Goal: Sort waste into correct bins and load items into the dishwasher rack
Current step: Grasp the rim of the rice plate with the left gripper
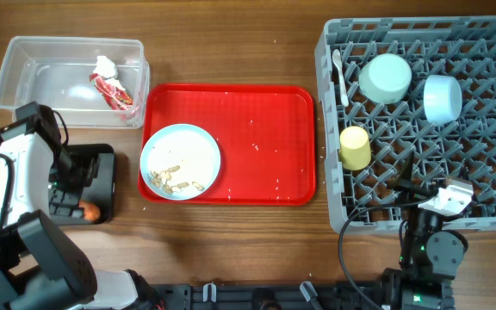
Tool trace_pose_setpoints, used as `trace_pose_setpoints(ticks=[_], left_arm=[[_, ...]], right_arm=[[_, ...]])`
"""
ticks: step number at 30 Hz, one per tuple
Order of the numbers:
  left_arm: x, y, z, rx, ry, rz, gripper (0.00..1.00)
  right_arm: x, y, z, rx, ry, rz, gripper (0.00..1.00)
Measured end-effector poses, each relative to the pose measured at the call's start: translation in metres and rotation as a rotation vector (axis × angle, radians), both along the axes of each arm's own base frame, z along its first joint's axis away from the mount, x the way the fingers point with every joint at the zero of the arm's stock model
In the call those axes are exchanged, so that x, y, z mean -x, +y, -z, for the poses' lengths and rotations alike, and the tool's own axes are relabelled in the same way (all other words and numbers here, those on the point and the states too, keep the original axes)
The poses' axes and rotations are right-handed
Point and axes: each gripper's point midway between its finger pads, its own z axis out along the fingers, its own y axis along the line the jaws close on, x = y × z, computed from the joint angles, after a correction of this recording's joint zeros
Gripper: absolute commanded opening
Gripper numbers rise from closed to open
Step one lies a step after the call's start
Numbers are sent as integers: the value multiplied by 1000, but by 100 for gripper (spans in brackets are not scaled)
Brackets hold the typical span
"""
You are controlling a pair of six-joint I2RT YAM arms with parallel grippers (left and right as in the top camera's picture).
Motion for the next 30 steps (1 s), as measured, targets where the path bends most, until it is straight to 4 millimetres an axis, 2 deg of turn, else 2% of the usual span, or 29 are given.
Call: trace_pose_setpoints(ticks=[3,4,6,8,9,11,13,16,17,18,20,25,30], left_arm=[[-14,-11,-5,57,-58,3,81],[-23,-15,-9,67,-95,30,80],[-48,-37,-20,77,-186,149,80],[-68,-76,-29,88,-251,329,75],[-75,-98,-32,84,-271,434,66],[-82,-162,-33,78,-292,716,47],[-84,-209,-31,25,-311,954,45],[-83,-262,-15,-70,-309,1208,44],[-82,-275,-8,-99,-300,1266,41],[-81,-286,2,-132,-288,1323,33],[-88,-298,21,-184,-280,1372,29],[-91,-284,58,-239,-172,1372,30],[-107,-284,57,-275,-226,1346,27]], right_arm=[[0,0,0,0,0,0,100],[0,0,0,0,0,0,100],[0,0,0,0,0,0,100],[0,0,0,0,0,0,100],[0,0,0,0,0,0,100],[0,0,0,0,0,1,100],[0,0,0,0,0,0,100],[0,0,0,0,0,1,100],[0,0,0,0,0,2,100],[0,0,0,0,0,1,100],[0,0,0,0,0,2,100],[0,0,0,0,0,2,100],[0,0,0,0,0,2,100]])
